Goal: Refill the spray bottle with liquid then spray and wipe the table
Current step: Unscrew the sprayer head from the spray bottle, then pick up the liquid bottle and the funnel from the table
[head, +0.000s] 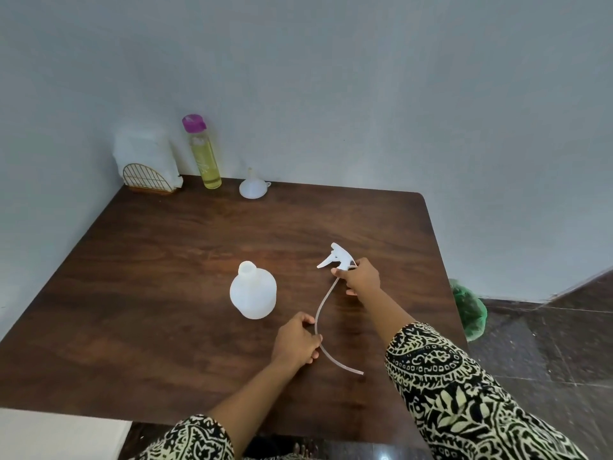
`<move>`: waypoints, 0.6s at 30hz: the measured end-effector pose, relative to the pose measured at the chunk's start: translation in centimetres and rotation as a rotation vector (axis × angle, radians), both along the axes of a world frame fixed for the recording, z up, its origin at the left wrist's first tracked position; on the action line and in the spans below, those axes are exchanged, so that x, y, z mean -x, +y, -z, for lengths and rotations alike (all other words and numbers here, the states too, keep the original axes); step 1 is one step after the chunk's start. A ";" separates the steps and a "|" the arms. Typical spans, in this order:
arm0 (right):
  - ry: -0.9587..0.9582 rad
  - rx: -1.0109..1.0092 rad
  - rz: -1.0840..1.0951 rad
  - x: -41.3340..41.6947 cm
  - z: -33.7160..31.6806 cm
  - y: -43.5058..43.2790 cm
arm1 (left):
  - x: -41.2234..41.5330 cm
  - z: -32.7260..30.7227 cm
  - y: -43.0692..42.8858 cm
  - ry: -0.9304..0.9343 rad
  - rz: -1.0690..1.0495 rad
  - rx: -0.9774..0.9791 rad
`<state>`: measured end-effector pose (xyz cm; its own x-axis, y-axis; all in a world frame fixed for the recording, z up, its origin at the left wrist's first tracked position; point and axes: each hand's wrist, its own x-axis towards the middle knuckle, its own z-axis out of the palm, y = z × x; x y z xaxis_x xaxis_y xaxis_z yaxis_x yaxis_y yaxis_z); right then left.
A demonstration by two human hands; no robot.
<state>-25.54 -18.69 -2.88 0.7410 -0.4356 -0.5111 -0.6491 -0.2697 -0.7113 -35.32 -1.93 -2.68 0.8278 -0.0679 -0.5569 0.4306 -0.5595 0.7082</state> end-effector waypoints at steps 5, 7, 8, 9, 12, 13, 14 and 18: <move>-0.015 0.211 -0.138 0.0 -0.2 0.4 | 0.0 -0.4 -0.2 -0.058 0.071 -0.029; -0.002 0.201 -0.149 -0.1 -0.6 0.6 | 0.0 -0.7 -0.3 -0.095 0.092 -0.033; 0.006 0.193 -0.152 -0.1 -0.8 0.6 | -0.1 -0.8 -0.4 -0.111 0.102 -0.039; 0.017 0.196 -0.157 -0.2 -1.0 0.6 | -0.3 -0.9 -0.5 -0.122 0.118 -0.053; 0.071 0.217 -0.186 -0.2 -1.7 0.7 | -0.7 -1.6 -0.9 -0.138 0.182 -0.101; 0.089 0.222 -0.195 -0.3 -1.9 0.7 | -0.8 -1.9 -1.0 -0.142 0.195 -0.108; 0.106 0.224 -0.200 -0.3 -2.1 0.7 | -0.9 -2.1 -1.1 -0.143 0.204 -0.113; 0.147 0.280 -0.227 -0.3 -2.8 0.9 | -1.1 -2.9 -1.1 -0.127 0.207 -0.099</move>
<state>-25.24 -17.83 -0.10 0.7624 -0.4068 -0.5033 -0.6401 -0.5888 -0.4936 -34.25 -3.03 0.26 0.8656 -0.1933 -0.4619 0.2108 -0.6960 0.6864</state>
